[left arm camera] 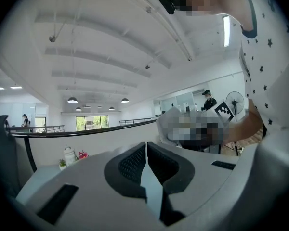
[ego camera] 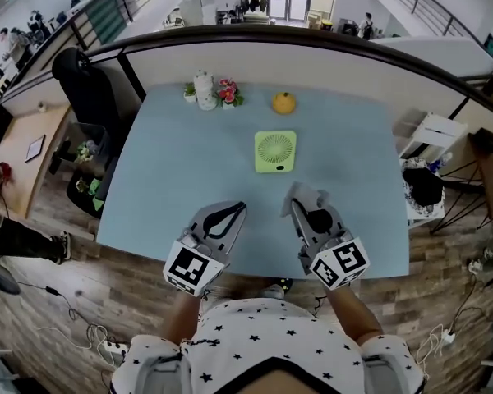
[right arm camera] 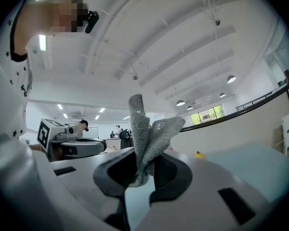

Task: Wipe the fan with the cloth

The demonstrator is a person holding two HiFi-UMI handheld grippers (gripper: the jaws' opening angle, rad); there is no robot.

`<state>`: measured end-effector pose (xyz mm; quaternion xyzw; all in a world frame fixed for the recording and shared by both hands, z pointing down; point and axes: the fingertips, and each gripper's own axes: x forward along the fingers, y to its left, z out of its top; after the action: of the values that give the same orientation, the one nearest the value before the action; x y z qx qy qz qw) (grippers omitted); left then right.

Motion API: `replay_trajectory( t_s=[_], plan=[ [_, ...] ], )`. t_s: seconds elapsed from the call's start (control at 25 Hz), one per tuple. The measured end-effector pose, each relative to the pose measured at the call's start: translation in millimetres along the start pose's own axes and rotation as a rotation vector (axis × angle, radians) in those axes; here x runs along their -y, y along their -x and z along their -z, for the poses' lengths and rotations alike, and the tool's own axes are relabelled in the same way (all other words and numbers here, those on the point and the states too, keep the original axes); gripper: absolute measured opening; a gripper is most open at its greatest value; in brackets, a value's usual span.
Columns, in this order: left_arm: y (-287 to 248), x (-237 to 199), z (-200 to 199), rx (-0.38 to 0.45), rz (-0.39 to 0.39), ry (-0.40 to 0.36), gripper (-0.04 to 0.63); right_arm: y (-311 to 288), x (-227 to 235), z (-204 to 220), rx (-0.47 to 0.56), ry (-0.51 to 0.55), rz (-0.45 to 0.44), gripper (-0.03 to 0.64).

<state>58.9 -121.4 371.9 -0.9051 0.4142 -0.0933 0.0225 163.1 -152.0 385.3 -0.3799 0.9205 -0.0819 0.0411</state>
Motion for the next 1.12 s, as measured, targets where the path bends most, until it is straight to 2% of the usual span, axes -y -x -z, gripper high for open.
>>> replay_trajectory(
  t_s=[0.32,0.56,0.76,1.12],
  plan=[
    [-22,-1,1,-0.007,-0.062,0.023,0.034,-13,24,5,-0.034,-0.002,-0.055,0.051],
    [-20,-18,8,-0.023,-0.095,0.041,0.034,-36,37,18,-0.078,0.007,-0.051,0.052],
    [-17,-52,10,0.000,-0.115,0.049,0.034,-65,42,25,-0.115,0.047,-0.025,0.054],
    [-28,-102,23,0.015,-0.075,0.063,0.034,-111,63,54,-0.215,0.079,0.070,0.055]
  ],
)
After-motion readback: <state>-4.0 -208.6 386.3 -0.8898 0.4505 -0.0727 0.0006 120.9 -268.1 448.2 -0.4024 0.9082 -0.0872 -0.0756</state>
